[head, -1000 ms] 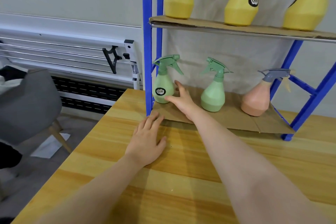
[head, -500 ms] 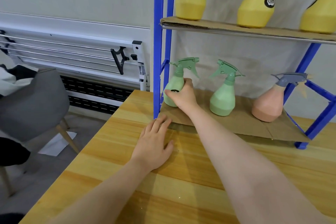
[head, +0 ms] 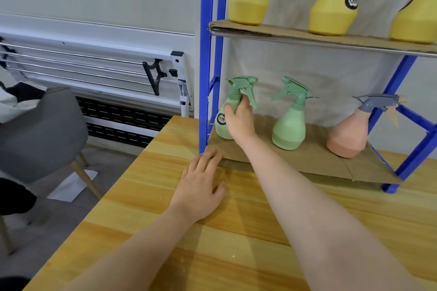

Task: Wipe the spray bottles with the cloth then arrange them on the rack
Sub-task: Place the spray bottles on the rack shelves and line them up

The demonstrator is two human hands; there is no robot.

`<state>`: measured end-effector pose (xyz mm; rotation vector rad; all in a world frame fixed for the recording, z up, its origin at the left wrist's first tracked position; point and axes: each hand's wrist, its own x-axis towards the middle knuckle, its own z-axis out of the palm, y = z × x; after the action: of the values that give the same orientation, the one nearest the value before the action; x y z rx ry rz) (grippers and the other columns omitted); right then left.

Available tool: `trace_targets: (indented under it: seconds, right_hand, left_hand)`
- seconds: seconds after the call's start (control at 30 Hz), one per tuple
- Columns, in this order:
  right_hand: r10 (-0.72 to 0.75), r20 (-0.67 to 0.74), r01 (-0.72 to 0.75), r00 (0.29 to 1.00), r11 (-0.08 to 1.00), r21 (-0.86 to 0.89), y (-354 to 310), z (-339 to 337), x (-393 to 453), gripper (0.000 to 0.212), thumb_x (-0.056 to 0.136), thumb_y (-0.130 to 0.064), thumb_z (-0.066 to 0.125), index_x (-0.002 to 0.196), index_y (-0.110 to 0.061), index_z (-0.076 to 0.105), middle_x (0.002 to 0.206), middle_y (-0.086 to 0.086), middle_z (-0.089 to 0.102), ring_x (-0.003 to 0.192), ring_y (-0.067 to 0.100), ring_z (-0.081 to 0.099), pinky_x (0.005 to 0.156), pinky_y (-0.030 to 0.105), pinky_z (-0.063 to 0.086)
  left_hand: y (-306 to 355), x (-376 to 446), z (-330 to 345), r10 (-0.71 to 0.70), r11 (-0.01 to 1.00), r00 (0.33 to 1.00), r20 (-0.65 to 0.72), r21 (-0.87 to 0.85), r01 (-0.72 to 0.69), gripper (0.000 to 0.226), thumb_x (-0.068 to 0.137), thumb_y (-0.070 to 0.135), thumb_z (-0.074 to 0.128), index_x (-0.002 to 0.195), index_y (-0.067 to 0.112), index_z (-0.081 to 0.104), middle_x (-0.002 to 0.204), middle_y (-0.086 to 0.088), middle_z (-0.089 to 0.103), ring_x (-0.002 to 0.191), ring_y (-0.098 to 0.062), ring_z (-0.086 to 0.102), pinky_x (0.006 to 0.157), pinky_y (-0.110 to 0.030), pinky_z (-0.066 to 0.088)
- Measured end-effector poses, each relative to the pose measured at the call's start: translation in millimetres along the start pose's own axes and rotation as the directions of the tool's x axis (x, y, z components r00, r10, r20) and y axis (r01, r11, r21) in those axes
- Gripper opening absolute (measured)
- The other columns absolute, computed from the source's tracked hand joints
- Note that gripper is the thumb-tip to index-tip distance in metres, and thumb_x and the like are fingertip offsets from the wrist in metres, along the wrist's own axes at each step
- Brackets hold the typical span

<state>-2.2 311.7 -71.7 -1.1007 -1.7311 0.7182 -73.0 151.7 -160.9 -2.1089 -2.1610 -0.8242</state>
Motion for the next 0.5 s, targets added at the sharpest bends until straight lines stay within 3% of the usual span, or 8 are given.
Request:
trace_targets:
  seconds: [0.1,0.2,0.37,0.5]
  right_hand:
    - [0.067,0.115,-0.077,0.991,0.993,0.089,0.7,-9.1,1.5,0.046,0.090,-0.016,0.058,0.132,-0.021,0.041,0.108,-0.004,0.057,0.101,0.020,0.056,0.084,0.029,0.041]
    - [0.075,0.137,-0.083,0.988,0.995,0.050,2.8,-11.0,6.7,0.062,0.090,-0.025,0.063,0.145,-0.021,0.038,0.115,-0.003,0.054,0.103,0.017,0.052,0.086,0.025,0.038]
    - [0.042,0.030,-0.040,0.999,0.998,-0.052,11.4,-0.1,16.1,0.059,0.080,-0.040,0.075,0.125,-0.013,0.048,0.118,0.003,0.053,0.114,0.027,0.052,0.093,0.036,0.046]
    - [0.025,-0.003,-0.025,1.000,0.996,-0.081,10.3,2.4,19.6,0.063,0.081,-0.042,0.074,0.126,-0.011,0.043,0.117,0.000,0.043,0.109,0.024,0.053,0.088,0.031,0.044]
  left_hand:
    - [-0.8,0.2,0.6,-0.002,1.000,1.000,0.006,-0.002,0.002,0.068,0.091,0.044,0.045,0.151,0.031,0.016,0.159,0.013,0.011,0.147,-0.015,0.010,0.118,-0.037,0.021]
    - [-0.6,-0.4,0.3,-0.009,1.000,1.000,0.006,0.000,0.009,0.068,0.091,0.045,0.044,0.151,0.031,0.016,0.159,0.013,0.011,0.147,-0.015,0.010,0.119,-0.037,0.020]
    - [-0.7,-0.4,0.1,-0.006,1.000,1.000,0.005,-0.003,0.006,0.067,0.092,0.044,0.044,0.151,0.031,0.016,0.159,0.013,0.010,0.147,-0.015,0.009,0.119,-0.036,0.018]
    - [0.0,0.1,0.6,-0.010,1.000,1.000,0.003,0.000,0.010,0.068,0.092,0.044,0.045,0.152,0.032,0.015,0.160,0.013,0.009,0.148,-0.014,0.008,0.120,-0.036,0.017]
